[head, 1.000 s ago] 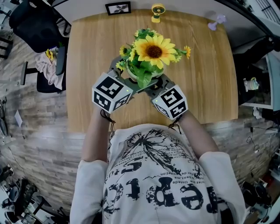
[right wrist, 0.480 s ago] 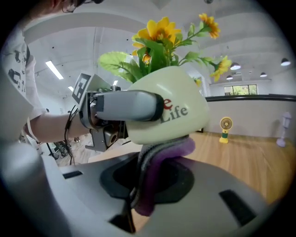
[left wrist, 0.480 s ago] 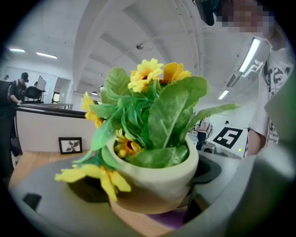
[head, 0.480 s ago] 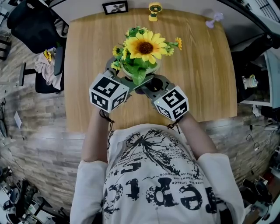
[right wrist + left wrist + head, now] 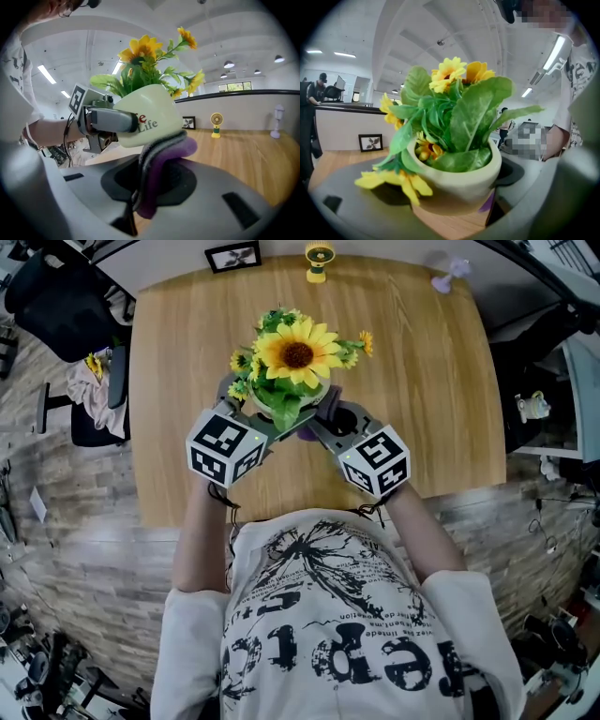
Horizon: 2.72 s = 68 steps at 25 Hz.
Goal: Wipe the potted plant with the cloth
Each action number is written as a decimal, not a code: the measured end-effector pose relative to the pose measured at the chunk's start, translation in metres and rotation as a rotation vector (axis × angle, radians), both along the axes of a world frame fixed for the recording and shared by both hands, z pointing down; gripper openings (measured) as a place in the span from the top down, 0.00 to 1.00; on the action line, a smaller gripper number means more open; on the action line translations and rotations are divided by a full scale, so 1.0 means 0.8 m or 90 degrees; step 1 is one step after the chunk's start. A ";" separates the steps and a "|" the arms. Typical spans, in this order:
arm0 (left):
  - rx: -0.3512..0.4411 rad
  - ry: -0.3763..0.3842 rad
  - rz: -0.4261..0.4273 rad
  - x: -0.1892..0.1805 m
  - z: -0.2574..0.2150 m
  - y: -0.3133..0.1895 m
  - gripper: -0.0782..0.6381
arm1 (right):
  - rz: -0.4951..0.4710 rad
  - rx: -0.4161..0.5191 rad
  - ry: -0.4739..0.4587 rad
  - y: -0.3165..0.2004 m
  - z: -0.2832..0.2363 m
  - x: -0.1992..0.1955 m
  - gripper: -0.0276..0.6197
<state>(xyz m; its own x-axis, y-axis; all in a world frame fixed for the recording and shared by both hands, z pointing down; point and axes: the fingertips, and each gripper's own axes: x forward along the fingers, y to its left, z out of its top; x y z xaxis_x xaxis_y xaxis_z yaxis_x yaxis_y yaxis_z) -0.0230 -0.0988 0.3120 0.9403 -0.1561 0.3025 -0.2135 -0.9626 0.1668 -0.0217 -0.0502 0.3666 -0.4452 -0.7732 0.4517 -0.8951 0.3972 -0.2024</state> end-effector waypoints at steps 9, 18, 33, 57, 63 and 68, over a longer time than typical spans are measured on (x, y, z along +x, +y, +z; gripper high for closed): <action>0.010 0.001 0.016 0.001 0.011 -0.004 0.16 | 0.065 -0.010 -0.023 -0.016 0.007 0.050 0.85; 0.024 -0.030 0.017 0.014 0.069 -0.010 0.16 | 0.143 -0.022 -0.015 -0.020 0.018 0.122 0.85; 0.015 -0.095 0.069 0.031 0.197 0.021 0.16 | 0.203 0.025 0.163 -0.016 0.022 0.200 0.85; 0.014 -0.124 0.165 0.046 0.250 0.034 0.10 | 0.218 0.029 0.166 -0.021 0.017 0.189 0.85; 0.033 -0.087 0.120 0.044 0.218 0.027 0.07 | 0.220 0.039 0.167 -0.016 0.005 0.184 0.85; 0.024 -0.030 0.021 0.026 0.167 0.010 0.08 | 0.214 0.054 0.167 -0.011 -0.013 0.177 0.85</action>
<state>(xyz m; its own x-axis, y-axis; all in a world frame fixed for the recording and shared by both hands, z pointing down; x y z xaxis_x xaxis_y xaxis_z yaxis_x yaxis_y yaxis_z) -0.0022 -0.0905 0.4455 0.9298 -0.1377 0.3414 -0.1887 -0.9746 0.1209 0.1197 -0.0588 0.3566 -0.0405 -0.8949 0.4445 -0.9943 0.0800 0.0705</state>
